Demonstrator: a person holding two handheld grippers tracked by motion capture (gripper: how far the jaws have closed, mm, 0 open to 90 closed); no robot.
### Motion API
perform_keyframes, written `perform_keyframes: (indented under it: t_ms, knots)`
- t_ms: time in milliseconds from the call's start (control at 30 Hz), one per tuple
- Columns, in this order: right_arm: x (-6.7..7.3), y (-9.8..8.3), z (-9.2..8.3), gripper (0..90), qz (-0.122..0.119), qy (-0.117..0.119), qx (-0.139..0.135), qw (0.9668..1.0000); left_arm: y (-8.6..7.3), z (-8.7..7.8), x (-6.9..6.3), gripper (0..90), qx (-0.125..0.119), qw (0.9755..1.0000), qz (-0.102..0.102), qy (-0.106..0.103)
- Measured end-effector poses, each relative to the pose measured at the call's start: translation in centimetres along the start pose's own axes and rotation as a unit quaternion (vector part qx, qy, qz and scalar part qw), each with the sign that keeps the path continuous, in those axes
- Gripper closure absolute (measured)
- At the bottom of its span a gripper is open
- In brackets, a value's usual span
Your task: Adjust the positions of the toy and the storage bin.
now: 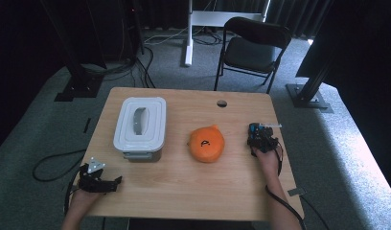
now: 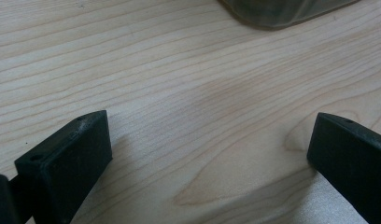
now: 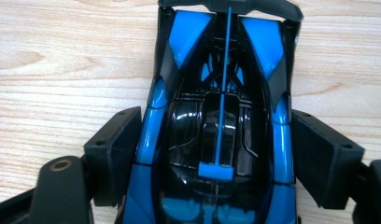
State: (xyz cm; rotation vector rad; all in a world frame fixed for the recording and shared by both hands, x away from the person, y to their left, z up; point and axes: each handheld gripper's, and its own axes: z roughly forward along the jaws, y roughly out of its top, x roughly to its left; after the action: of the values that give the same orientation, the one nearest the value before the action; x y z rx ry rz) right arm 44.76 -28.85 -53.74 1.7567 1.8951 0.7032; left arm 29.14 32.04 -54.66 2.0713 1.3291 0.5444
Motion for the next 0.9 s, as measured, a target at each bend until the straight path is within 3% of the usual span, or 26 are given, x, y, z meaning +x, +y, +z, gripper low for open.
perform_keyframes:
  t_ms: [500, 600, 900]
  knots:
    - [-0.2, 0.3, -0.5, 25.9, -0.005, 0.008, 0.012, 0.9999, 0.0, 0.0, 0.0, 0.3, 0.0, 1.0, 0.0, 0.0]
    - [0.0, 0.4, -0.6, 26.2, -0.017, -0.004, 0.012, 0.9998, 0.0, 0.0, 0.0, 0.2, 0.0, 1.0, 0.0, 0.0]
    - [-0.3, 0.6, -1.8, 26.3, -0.023, -0.003, 0.012, 0.9997, 0.0, 0.0, 0.0, 0.2, 0.0, 1.0, 0.0, 0.0]
